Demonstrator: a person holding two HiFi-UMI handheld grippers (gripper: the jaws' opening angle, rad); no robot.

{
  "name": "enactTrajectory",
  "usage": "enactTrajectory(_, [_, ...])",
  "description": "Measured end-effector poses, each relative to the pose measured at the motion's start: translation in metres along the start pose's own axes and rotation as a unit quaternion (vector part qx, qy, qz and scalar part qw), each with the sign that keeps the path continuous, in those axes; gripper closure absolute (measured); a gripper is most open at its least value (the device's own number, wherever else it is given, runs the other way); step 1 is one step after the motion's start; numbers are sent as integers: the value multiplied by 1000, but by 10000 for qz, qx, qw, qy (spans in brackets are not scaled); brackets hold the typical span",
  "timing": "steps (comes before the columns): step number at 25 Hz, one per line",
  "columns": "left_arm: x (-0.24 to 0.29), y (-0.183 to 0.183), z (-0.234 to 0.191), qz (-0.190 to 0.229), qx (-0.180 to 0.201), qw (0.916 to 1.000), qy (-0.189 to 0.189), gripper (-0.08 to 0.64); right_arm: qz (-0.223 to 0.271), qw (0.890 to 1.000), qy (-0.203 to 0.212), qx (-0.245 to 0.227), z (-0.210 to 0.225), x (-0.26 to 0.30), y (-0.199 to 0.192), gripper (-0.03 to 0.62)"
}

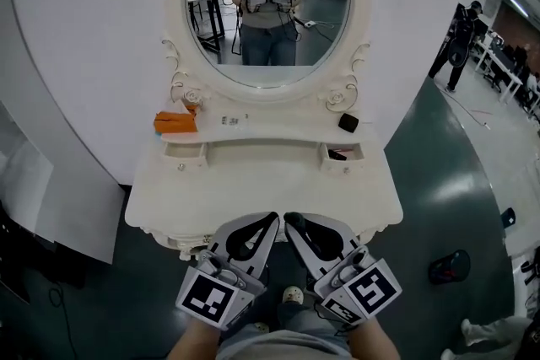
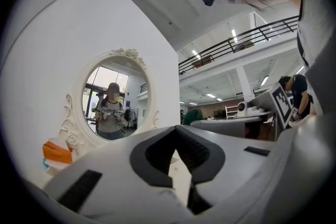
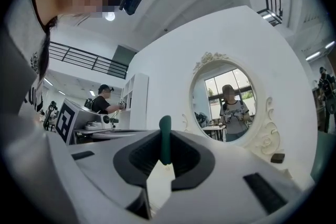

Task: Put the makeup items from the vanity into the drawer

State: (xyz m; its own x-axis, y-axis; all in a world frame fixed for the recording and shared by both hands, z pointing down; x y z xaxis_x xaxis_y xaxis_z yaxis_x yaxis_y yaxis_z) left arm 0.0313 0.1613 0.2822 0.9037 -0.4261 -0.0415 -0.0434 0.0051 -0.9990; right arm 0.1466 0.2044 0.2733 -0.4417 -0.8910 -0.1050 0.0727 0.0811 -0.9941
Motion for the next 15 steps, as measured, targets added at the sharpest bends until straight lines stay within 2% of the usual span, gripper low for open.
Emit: enactTrajectory(15, [89, 4, -27, 100, 150, 9964, 829, 541, -25, 9950, 988, 139, 102, 43, -2, 535])
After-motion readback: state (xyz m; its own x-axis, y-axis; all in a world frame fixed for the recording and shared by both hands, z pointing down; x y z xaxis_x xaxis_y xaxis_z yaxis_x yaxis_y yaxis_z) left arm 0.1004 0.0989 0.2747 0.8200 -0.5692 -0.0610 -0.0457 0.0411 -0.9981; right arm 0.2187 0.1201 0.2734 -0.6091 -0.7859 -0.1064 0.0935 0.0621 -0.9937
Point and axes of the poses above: the fingertips, and each gripper's own axes: x forward along the fingers, z to its right, y out of its top, the point moved 7 cm from there along -x, backward along the fingers, and after that the axes turned 1 degree about z, right-handed, at the moved point
